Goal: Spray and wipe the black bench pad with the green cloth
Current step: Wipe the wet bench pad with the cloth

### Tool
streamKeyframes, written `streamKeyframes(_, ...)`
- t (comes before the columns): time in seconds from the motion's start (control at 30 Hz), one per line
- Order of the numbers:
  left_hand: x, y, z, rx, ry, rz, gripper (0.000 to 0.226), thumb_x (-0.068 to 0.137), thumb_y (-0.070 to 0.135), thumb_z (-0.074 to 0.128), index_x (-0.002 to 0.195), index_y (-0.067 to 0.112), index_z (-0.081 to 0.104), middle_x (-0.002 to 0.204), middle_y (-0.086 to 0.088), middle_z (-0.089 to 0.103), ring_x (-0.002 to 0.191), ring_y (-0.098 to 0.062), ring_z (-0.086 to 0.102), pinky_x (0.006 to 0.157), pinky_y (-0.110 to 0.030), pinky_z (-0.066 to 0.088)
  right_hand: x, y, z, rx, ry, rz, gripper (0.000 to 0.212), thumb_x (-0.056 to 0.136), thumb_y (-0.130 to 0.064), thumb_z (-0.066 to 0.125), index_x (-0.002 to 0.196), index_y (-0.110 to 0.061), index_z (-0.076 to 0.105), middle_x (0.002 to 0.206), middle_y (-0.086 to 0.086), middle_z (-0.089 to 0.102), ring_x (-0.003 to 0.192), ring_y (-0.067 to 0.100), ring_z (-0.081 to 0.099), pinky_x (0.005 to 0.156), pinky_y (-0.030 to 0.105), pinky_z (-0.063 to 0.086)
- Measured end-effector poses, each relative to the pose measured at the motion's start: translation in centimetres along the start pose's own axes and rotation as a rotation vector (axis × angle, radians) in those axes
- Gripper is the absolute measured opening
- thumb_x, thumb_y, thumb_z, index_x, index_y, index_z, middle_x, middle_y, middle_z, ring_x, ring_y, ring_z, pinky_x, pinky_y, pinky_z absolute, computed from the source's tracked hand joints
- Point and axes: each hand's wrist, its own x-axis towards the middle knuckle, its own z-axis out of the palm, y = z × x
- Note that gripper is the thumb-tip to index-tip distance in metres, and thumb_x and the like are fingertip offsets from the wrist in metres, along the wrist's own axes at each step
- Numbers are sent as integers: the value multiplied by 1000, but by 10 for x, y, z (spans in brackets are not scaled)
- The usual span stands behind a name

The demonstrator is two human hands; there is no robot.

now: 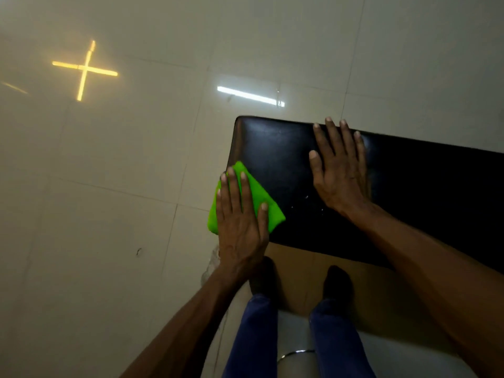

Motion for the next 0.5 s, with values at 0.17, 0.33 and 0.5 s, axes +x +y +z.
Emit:
streamKeyframes(0.17, 53, 4, 3, 40, 25, 29, 67, 106, 38, 30, 159, 2, 13, 168, -19, 9, 156, -33, 6, 125, -50, 15, 2, 3, -3, 3, -34, -18, 59, 110, -43, 27, 166, -22, 27, 176, 3, 19, 164, 26, 13, 133, 46, 5)
streamKeyframes(0.33, 2, 44, 15, 102, -9, 81, 66, 106, 34, 32, 159, 0, 12, 168, -20, 5, 157, -34, 1, 125, -53, 12, 10, 20, -24, 75, -210, -130, 62, 109, -45, 26, 167, -22, 24, 176, 4, 17, 163, 29, 12, 132, 50, 9)
streamKeyframes(0.5, -8, 33, 12, 91, -52, 221, 66, 105, 40, 32, 160, 8, 15, 169, -12, 7, 157, -26, 4, 126, -50, 14, 5, 61, -42, -80, -232, -238, 60, 110, -53, 19, 167, -36, 13, 177, -5, 9, 164, 22, 6, 129, 66, 3)
